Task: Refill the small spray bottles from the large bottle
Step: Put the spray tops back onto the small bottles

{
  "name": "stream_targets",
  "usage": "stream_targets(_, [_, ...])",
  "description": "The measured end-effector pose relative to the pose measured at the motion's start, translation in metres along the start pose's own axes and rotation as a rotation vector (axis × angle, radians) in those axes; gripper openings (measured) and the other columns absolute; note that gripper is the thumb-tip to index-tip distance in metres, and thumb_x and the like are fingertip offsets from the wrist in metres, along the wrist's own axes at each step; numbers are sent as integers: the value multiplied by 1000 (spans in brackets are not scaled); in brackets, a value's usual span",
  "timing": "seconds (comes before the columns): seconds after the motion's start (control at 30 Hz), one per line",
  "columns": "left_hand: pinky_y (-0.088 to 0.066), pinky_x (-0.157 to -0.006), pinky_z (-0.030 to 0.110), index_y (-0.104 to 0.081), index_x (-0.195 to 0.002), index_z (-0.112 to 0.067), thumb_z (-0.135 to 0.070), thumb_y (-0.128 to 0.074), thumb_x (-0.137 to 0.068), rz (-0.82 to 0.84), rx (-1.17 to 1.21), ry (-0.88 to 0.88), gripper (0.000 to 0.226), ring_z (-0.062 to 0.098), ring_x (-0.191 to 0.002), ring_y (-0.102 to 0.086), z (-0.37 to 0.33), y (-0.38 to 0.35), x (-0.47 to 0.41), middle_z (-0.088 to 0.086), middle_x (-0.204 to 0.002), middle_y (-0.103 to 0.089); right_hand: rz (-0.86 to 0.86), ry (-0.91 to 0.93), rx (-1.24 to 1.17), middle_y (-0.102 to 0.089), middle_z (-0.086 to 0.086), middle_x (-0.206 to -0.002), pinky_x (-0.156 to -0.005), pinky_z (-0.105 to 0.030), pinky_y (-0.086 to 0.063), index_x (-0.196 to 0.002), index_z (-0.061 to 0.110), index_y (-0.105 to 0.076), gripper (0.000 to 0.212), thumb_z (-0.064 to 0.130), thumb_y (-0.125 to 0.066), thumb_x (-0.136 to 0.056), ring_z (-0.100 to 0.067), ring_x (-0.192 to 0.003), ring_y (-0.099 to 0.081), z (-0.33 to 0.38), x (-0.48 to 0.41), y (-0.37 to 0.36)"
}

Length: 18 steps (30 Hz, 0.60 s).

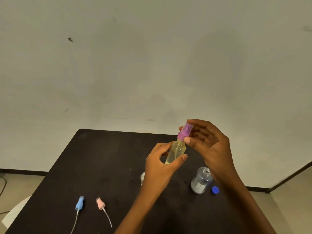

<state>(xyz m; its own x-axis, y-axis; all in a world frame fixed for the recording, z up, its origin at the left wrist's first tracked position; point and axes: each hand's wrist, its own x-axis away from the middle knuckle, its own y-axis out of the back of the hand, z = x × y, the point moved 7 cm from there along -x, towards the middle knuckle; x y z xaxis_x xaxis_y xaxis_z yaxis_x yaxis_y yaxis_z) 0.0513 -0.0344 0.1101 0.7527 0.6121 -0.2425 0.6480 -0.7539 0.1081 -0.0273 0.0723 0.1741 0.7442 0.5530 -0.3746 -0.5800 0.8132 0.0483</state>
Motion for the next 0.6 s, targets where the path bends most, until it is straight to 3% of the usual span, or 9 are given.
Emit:
stream_targets(0.1, [-45,-72,5,-66,-105,-22,-25,-76,-71,6,-5,-8,35,-5,-95,-55,-1,3,-2,-12,-97,-62,16,15,13,-67,6,-109,-81,-22,-53,-110,22,-58,41,19,-68,-70,-14,-99,-66,2,-1,-5])
stream_targets(0.23, [-44,-72,4,-66,-107,-20,-27,-76,-71,8,-4,2,38,-3,-96,-55,-1,5,-6,-11,-97,-63,24,33,38,-68,17,-101,-78,-16,-51,-112,27,-53,45,16,-67,-70,-9,-98,-66,4,-4,-7])
stream_targets(0.47, [-45,-71,2,-65,-109,-21,-27,-75,-72,10,21,40,39,6,-95,-59,-3,2,-13,-9,-102,-64,-9,19,2,-68,5,-106,-78,-20,-52,-121,26,-49,58,13,-69,-69,-15,-100,-65,-1,-7,-3])
stream_targets(0.6, [-44,-71,0,-64,-107,-25,-30,-75,-71,2,20,52,38,6,-95,-59,-3,2,-17,-11,-102,-64,-26,-18,-33,-69,12,-103,-74,-17,-51,-120,31,-48,58,16,-67,-67,-12,-98,-65,-5,-12,1])
